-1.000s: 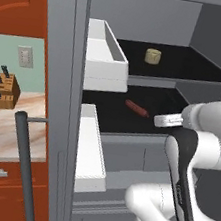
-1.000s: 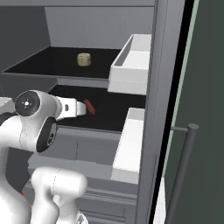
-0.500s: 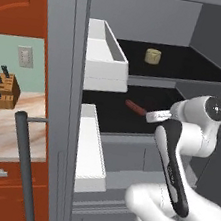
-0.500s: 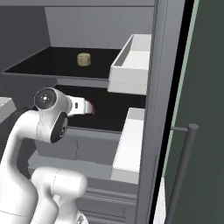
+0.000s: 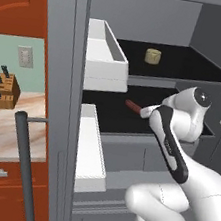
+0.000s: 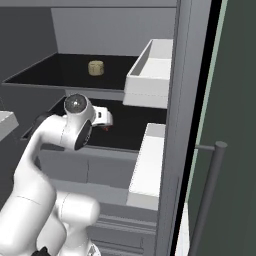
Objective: Retrieve the sausage and cheese from the fridge and place them on the cutting board on the counter.
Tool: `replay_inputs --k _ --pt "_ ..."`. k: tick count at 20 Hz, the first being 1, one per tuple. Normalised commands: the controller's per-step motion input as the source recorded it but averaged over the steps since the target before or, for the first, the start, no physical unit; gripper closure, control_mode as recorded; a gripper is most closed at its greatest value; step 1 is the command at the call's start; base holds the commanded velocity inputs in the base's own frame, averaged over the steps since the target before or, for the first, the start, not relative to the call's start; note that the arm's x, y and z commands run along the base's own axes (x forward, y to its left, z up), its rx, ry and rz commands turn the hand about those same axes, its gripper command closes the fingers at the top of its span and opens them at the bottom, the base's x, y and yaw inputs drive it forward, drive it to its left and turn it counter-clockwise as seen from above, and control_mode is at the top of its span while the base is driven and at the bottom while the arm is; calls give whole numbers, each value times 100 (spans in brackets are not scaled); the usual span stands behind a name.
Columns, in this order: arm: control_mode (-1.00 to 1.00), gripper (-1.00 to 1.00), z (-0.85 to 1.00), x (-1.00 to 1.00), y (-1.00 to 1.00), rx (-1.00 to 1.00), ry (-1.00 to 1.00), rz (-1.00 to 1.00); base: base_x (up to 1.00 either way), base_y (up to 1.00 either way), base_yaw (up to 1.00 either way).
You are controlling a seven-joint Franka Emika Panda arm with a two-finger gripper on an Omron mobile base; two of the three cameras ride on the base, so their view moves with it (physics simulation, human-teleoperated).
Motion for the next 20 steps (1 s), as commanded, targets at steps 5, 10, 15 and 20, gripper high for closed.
replay_inputs --k 5,10,15,20 --pt "-100 -100 -41 22 0 0 0 4 0 0 0" --pt "-100 -100 -25 23 0 0 0 2 0 0 0" --pt "-100 -100 -13 34 0 0 1 2 0 0 0" --pt "-100 -100 0 43 0 0 11 2 0 0 0"
